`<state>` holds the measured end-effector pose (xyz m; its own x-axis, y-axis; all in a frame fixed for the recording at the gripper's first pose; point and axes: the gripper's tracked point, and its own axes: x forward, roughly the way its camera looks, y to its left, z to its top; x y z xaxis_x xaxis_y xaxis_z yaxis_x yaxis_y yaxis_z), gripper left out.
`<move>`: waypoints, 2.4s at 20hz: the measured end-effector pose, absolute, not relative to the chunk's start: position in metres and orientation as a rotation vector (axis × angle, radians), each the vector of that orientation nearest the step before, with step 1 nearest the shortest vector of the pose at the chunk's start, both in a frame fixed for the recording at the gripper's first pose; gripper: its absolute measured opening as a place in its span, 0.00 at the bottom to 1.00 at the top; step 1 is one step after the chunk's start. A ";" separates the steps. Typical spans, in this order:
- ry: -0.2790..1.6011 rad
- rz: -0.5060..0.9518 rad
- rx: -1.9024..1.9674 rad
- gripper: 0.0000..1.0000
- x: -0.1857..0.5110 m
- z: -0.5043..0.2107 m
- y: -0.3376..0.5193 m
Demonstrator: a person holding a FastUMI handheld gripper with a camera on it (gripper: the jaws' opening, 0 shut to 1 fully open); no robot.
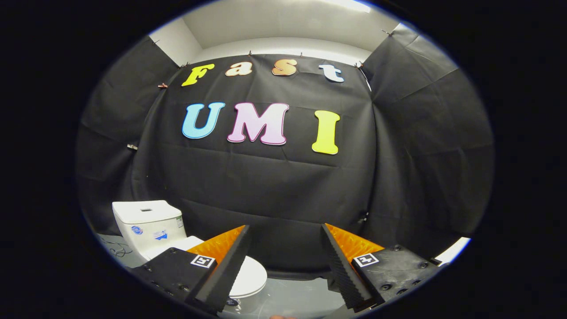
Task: Open the toilet lid.
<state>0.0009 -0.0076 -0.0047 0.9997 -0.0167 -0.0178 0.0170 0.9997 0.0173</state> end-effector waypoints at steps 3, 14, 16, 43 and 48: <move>0.022 -0.011 0.019 0.97 0.001 -0.006 -0.006; 0.016 -0.019 0.020 0.97 0.000 -0.003 -0.009; 0.004 -0.018 0.021 0.97 0.000 0.000 -0.009; 0.154 0.187 -0.065 0.98 0.013 -0.102 0.027; 0.330 0.244 -0.060 0.98 0.000 -0.208 0.052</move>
